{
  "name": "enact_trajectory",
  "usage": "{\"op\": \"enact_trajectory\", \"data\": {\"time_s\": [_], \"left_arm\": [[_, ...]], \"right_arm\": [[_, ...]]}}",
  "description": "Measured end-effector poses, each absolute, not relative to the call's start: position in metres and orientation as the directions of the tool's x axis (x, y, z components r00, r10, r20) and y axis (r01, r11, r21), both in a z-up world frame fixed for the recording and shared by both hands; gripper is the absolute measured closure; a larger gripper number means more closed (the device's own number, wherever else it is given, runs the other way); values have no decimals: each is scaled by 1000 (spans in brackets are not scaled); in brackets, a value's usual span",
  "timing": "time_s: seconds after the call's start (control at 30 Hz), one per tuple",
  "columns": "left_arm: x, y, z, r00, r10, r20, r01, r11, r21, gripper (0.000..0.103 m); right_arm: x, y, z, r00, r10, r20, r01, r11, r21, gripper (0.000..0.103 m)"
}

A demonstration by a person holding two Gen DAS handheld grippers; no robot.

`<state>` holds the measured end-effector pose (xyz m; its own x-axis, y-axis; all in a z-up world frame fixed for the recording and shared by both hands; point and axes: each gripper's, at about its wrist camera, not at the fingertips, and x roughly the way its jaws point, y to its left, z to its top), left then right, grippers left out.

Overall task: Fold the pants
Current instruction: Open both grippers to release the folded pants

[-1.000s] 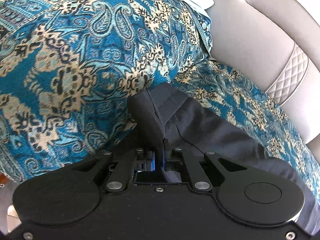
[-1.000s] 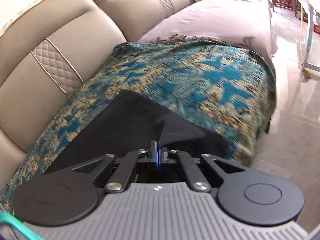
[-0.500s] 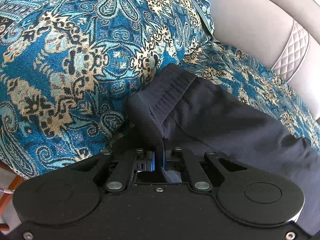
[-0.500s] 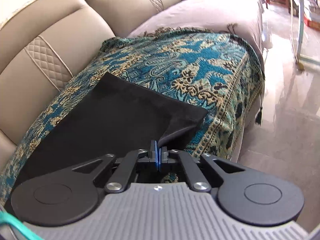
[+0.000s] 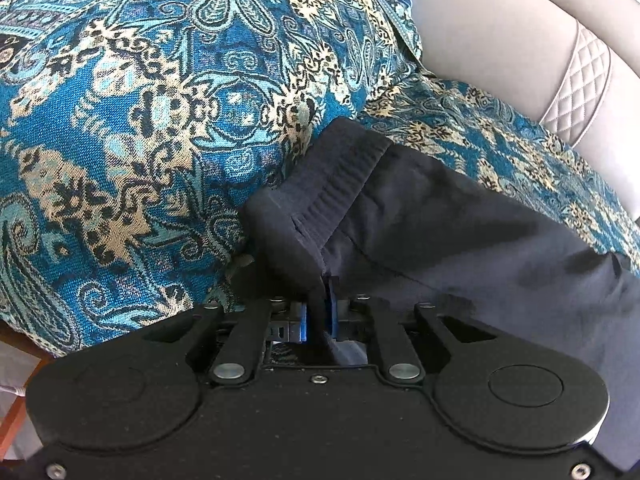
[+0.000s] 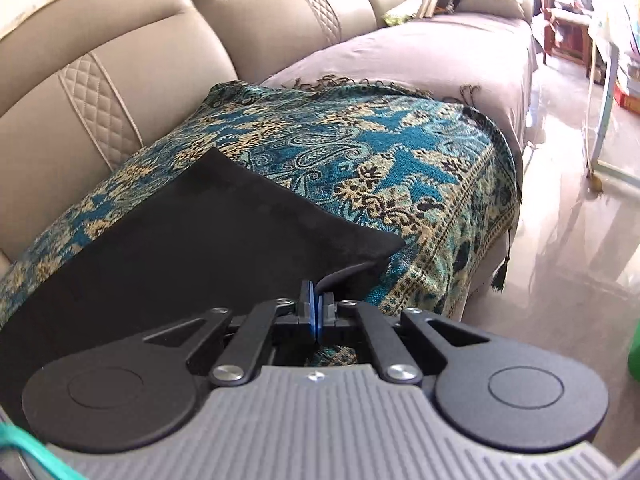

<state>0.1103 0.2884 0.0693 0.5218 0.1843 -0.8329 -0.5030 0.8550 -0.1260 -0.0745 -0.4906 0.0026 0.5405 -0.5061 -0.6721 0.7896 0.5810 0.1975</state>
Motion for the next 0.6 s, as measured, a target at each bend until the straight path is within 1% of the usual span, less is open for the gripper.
{"op": "enact_trajectory", "data": {"time_s": [0.1,0.23,0.27,0.33,0.37,0.4,0.47,0.5,0.6], "left_arm": [[109,288,69,520,194,-832,-504,856,-115,88],[108,289,68,522,187,-832,-495,861,-117,88],[107,289,68,523,187,-832,-491,864,-114,87],[106,287,69,522,194,-831,-484,869,-102,85],[105,285,70,521,196,-831,-480,872,-95,79],[104,284,71,517,198,-833,-481,872,-91,65],[99,282,76,525,185,-830,-476,873,-107,51],[96,282,79,532,181,-827,-474,873,-114,46],[87,277,93,553,214,-805,-466,880,-86,39]], "right_arm": [[-73,-485,4,531,-525,-665,788,595,160,99],[-75,-488,4,528,-522,-670,796,580,175,99],[-76,-488,5,527,-521,-671,796,580,175,96],[-75,-486,6,511,-531,-676,800,581,148,63],[-75,-484,7,511,-525,-681,793,593,138,53],[-75,-480,9,517,-511,-687,784,604,141,41],[-78,-472,16,555,-479,-679,758,627,177,35],[-78,-466,21,570,-470,-674,746,640,184,33],[-71,-436,39,598,-455,-659,697,701,148,29]]}}
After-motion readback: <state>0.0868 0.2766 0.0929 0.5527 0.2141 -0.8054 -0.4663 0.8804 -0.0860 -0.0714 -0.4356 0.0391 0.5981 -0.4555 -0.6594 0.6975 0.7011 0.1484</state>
